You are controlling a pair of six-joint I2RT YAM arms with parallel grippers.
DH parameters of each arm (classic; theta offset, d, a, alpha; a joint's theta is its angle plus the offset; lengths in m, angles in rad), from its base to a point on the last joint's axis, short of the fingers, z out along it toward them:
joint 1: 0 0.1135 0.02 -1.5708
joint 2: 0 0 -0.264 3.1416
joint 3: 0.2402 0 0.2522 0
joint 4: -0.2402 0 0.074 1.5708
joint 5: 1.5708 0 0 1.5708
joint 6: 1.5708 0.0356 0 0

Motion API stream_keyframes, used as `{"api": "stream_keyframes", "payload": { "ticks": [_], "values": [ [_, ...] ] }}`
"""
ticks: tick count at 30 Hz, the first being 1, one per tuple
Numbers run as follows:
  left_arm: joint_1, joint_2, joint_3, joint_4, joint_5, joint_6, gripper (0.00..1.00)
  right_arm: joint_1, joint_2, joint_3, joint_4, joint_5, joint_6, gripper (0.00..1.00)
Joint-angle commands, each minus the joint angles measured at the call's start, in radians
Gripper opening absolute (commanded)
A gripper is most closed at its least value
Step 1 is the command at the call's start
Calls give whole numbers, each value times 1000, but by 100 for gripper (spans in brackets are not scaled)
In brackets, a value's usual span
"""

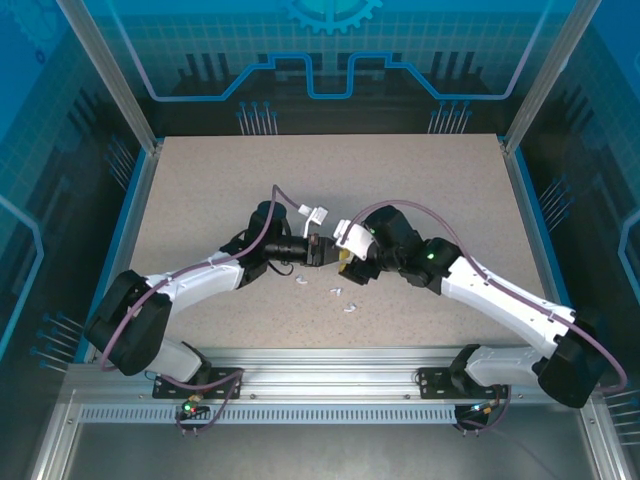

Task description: Insert wireless bluetooth earbuds into charging case

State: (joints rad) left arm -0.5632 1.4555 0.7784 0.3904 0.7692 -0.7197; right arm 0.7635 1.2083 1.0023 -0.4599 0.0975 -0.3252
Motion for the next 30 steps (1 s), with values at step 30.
{"api": "stream_keyframes", "payload": {
  "ticks": [30],
  "values": [
    [-43,-406,-283,446,-174,699,1,-141,-251,-44,310,-506,229,94]
  ]
}}
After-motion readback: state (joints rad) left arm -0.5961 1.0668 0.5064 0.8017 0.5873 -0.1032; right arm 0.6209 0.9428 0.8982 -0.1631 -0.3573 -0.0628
